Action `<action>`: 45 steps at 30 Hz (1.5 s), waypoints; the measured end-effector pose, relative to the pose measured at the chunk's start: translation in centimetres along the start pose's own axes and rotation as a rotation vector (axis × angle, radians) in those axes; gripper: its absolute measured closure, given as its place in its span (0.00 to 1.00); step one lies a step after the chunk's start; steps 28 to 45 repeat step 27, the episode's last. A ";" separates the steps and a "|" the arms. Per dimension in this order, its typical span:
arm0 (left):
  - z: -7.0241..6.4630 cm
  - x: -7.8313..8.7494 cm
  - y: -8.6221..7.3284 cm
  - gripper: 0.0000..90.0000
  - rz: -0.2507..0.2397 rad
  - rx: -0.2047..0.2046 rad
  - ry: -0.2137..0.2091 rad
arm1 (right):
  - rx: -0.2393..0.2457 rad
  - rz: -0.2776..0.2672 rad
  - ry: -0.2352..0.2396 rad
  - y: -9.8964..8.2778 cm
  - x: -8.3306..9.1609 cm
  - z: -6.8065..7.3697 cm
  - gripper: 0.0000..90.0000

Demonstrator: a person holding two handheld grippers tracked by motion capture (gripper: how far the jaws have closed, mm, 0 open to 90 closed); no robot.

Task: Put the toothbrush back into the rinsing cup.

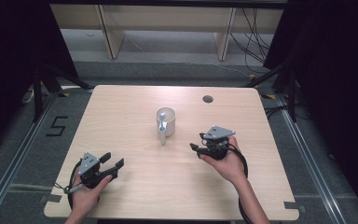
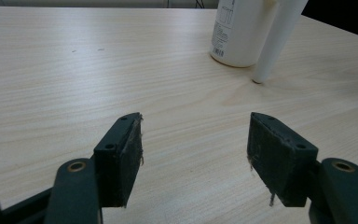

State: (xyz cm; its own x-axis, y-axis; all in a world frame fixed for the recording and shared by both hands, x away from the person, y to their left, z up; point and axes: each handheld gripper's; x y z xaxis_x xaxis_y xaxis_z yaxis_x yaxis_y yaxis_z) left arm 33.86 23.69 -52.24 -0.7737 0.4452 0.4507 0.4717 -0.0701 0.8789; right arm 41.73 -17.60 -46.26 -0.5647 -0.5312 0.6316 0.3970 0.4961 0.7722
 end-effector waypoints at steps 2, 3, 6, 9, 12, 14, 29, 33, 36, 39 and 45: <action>0.0 0.0 0.0 0.39 0.001 -0.002 0.001 | -0.020 0.005 -0.013 -0.7 0.4 -0.2 0.48; 0.0 0.0 0.0 0.39 0.000 -0.005 0.000 | -0.036 0.004 -0.019 -1.3 0.7 -0.4 0.48; 0.0 0.0 0.0 0.39 -0.001 -0.004 0.001 | -0.046 0.007 -0.030 -1.9 1.1 -0.6 0.48; 0.0 0.0 0.0 0.39 0.000 -0.005 0.001 | -0.070 0.005 -0.045 -2.8 1.5 -0.7 0.48; 0.0 0.0 0.0 0.39 0.000 -0.006 0.001 | -0.081 0.007 -0.056 -3.8 2.0 -0.8 0.49; 0.0 0.0 0.0 0.39 -0.001 -0.006 0.002 | -0.097 0.008 -0.071 -4.6 2.3 -0.9 0.49; -0.1 0.0 0.0 0.39 -0.001 -0.006 0.001 | -0.190 -0.025 -0.081 -8.1 3.7 -0.5 0.51; -0.1 0.0 0.0 0.39 -0.001 -0.006 0.001 | -0.190 -0.025 -0.081 -8.1 3.7 -0.5 0.51; -0.1 0.0 0.0 0.39 -0.001 -0.006 0.001 | -0.190 -0.025 -0.081 -8.1 3.7 -0.5 0.51; -0.1 0.0 0.0 0.39 -0.001 -0.006 0.001 | -0.190 -0.025 -0.081 -8.1 3.7 -0.5 0.51; -0.1 0.0 0.0 0.39 -0.001 -0.006 0.001 | -0.190 -0.025 -0.081 -8.1 3.7 -0.5 0.51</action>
Point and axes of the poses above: each handheld gripper's, and its own axes: x roughly backward along the jaws, y roughly out of its top, z roughly to its left, and after that the axes turned 6 degrees about z, right-handed
